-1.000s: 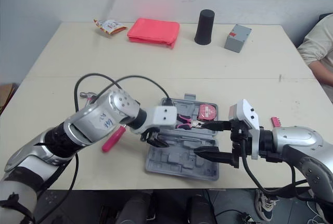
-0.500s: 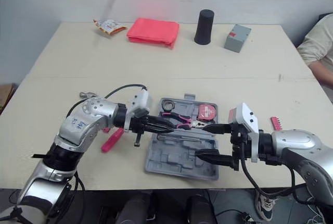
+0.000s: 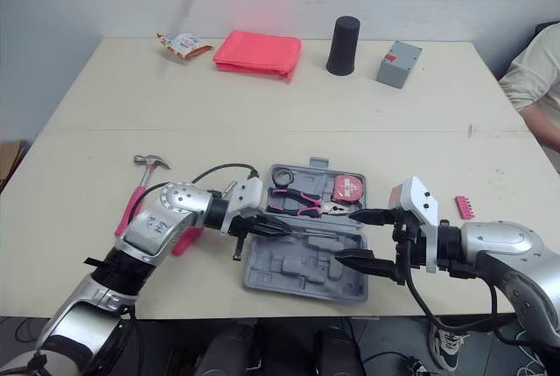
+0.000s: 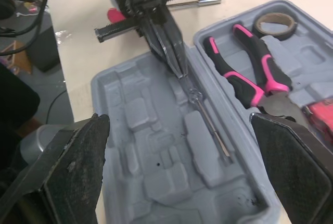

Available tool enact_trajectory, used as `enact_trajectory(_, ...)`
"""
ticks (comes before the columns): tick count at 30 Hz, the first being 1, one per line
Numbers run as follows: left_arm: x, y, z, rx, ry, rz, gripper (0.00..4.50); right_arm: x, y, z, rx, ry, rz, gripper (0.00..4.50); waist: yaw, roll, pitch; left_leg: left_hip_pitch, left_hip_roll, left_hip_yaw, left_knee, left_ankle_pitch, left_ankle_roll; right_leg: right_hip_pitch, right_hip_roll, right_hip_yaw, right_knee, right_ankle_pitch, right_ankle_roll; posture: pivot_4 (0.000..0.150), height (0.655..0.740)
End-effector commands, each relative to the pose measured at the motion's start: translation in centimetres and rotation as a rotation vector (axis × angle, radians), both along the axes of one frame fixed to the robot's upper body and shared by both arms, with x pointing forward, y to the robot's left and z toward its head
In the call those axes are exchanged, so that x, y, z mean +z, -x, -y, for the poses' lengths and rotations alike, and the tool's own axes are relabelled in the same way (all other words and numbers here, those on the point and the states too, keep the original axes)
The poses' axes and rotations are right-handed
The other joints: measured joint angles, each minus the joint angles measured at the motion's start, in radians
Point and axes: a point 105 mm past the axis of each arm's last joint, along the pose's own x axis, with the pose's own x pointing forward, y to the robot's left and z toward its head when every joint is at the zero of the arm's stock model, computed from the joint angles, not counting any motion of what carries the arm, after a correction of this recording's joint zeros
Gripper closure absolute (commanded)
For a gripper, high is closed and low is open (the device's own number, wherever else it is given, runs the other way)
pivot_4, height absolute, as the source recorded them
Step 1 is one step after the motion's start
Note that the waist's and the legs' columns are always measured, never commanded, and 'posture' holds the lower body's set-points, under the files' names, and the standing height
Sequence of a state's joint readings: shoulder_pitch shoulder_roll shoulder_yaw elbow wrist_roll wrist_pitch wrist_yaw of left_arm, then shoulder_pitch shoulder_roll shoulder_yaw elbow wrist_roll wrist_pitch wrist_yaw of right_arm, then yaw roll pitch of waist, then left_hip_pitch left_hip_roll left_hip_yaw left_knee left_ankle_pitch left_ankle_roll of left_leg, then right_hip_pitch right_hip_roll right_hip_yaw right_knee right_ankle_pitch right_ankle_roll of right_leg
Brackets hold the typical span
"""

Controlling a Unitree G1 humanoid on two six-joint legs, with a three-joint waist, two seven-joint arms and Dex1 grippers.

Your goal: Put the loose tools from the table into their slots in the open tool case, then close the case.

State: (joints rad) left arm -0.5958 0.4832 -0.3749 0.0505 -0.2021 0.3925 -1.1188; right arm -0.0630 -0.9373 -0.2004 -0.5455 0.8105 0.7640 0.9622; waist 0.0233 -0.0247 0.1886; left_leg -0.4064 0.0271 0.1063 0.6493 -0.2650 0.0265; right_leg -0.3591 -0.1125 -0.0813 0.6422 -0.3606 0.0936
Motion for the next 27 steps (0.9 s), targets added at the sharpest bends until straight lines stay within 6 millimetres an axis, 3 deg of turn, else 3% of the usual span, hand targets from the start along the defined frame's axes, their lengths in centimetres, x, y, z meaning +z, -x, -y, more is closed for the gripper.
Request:
enact_trajectory(1,0.2,-0.2,0.3,-0.019,-0.013,0.043,4.46,0.4,0.2,-0.2,0.012,-0.013,0.023,0.00,0.000,0.000,0.000,0.000,0.000,0.000,0.000,0.000,0.000,0.000,0.000,0.000,0.000,0.000,0.000,0.150,0.7361)
enact_trajectory(10,-0.6,-0.8,0.7,-0.003,-0.039,0.039,4.46,0.4,0.4,0.1,0.003,-0.008,0.020,0.00,0.000,0.000,0.000,0.000,0.000,0.000,0.000,0.000,0.000,0.000,0.000,0.000,0.000,0.000,0.000,0.150,0.7361)
enact_trajectory(18,-3.7,0.2,-0.2,-0.037,-0.239,-0.030,4.46,0.5,0.3,0.3,-0.009,-0.010,0.020,0.00,0.000,0.000,0.000,0.001,0.000,0.000,0.000,0.000,0.000,0.001,0.000,0.000,0.000,0.000,0.000,0.150,0.7361)
enact_trajectory(21,-5.4,-0.7,-1.0,0.031,-0.362,-0.011,4.46,0.4,0.2,0.2,-0.011,-0.013,0.019,0.00,0.001,0.000,-0.003,0.002,0.000,0.000,0.000,0.000,0.000,0.002,0.000,0.000,0.000,0.000,0.000,0.150,0.7361)
enact_trajectory(27,-5.8,-0.8,-0.9,0.026,-0.388,0.008,4.46,0.1,0.3,0.3,-0.021,-0.005,0.014,0.00,0.001,0.001,-0.008,0.013,0.001,-0.002,-0.002,-0.007,0.007,0.016,0.000,-0.001,-0.007,0.000,0.000,0.150,0.7361)
